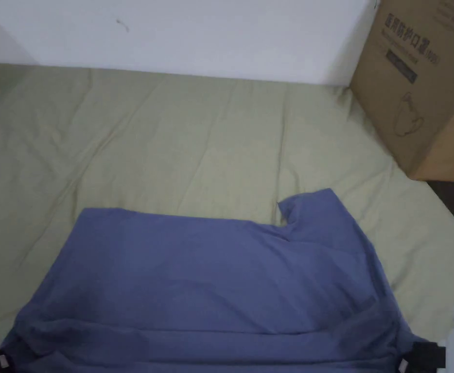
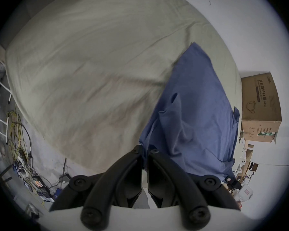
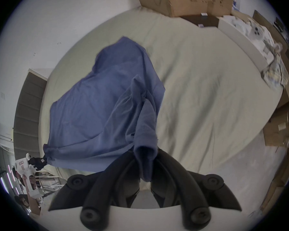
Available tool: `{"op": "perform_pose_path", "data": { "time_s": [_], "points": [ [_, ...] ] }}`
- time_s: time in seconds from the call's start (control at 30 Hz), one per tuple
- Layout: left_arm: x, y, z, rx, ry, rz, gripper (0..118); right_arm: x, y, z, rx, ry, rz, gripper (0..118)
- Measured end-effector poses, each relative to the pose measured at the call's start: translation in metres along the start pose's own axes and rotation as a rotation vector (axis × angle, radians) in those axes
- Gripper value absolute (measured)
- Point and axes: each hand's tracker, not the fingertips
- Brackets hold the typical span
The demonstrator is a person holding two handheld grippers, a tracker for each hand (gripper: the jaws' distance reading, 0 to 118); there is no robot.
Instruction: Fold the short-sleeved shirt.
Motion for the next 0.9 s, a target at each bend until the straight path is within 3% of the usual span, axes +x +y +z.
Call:
{"op": "perform_pose_path", "data": {
  "time_s": [0.33, 0.37, 0.4, 0.43, 0.47, 0.5, 0.53, 0.57, 0.63, 0.87, 0.9],
  "points": [
    [-0.001, -0.009, 0.006, 0.022, -0.020, -0.006, 5, -0.011, -0.005, -0.003, 0.028, -0.051, 0.041, 9],
    [0.002, -0.010, 0.008, 0.032, -0.021, -0.034, 6, -0.012, -0.004, -0.001, 0.028, -0.051, 0.045, 10],
    [0.004, -0.010, 0.009, 0.042, -0.020, -0.065, 11, -0.012, -0.003, 0.000, 0.029, -0.049, 0.045, 26],
    [0.008, -0.010, 0.013, 0.055, -0.014, -0.099, 27, -0.012, -0.002, 0.003, 0.023, -0.055, 0.049, 56],
    [0.010, -0.010, 0.018, 0.062, 0.001, -0.113, 59, -0.012, -0.001, 0.006, 0.009, -0.069, 0.066, 93],
    [0.012, -0.010, 0.021, 0.061, 0.004, -0.122, 109, -0.012, 0.001, 0.009, -0.017, -0.091, 0.100, 118],
    [0.014, -0.009, 0.026, 0.057, 0.000, -0.123, 118, -0.012, 0.001, 0.013, -0.038, -0.096, 0.136, 118],
    [0.015, -0.013, 0.034, 0.071, -0.030, -0.141, 110, -0.013, 0.005, 0.023, -0.011, -0.081, 0.174, 118],
    [0.023, -0.009, 0.054, 0.121, -0.115, -0.177, 112, -0.014, 0.016, 0.037, -0.004, -0.108, 0.191, 118],
    [0.084, 0.026, 0.076, 0.154, -0.100, -0.327, 113, -0.042, 0.074, 0.053, -0.053, -0.069, 0.227, 118],
    [0.093, 0.034, 0.073, 0.155, -0.093, -0.324, 101, -0.049, 0.081, 0.051, -0.042, -0.075, 0.239, 116]
  ]
}}
